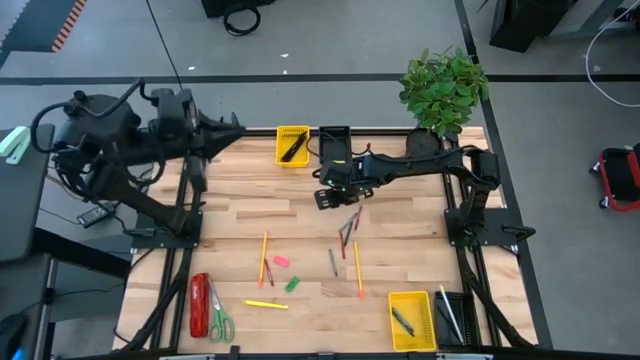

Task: Sort crayons/erasers/pens/pencils in bins
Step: Put the top red crayon into the bottom yellow bin

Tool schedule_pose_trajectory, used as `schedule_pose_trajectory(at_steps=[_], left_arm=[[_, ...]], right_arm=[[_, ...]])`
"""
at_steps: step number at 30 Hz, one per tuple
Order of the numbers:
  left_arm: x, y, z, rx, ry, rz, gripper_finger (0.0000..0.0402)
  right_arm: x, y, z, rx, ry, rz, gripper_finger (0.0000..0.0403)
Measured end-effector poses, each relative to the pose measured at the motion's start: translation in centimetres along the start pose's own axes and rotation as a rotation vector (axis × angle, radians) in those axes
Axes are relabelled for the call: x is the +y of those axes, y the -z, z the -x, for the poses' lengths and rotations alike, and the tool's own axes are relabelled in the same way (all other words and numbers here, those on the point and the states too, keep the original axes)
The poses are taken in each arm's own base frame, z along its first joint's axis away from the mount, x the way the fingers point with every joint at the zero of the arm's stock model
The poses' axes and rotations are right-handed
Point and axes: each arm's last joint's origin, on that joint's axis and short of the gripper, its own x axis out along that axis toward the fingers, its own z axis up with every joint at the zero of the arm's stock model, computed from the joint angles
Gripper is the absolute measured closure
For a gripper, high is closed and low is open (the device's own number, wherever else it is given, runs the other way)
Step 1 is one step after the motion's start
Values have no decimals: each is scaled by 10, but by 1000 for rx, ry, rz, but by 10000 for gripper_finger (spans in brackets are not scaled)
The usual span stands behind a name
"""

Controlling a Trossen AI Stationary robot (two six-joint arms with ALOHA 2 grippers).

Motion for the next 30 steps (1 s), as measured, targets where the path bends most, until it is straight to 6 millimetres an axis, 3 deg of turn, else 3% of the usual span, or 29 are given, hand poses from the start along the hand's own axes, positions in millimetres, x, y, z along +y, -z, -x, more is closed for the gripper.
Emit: schedule_pose_trajectory(at_steps=[6, 15, 19, 25, 30], left_arm=[[1, -6, -16, -62, -51, 32, 341], [9, 2, -45, 22, 64, 145, 290], [23, 12, -51, 113, 96, 131, 270], [45, 32, -32, 212, 196, 138, 244], [59, 61, -14, 135, 172, 147, 237]], right_arm=[[1, 1, 0, 3, -1, 107, 253], [5, 9, 5, -16, -3, 117, 253], [6, 11, 7, -46, 6, 79, 251], [7, 6, 7, -79, -13, -20, 222], [7, 7, 5, -75, -13, -160, 198]])
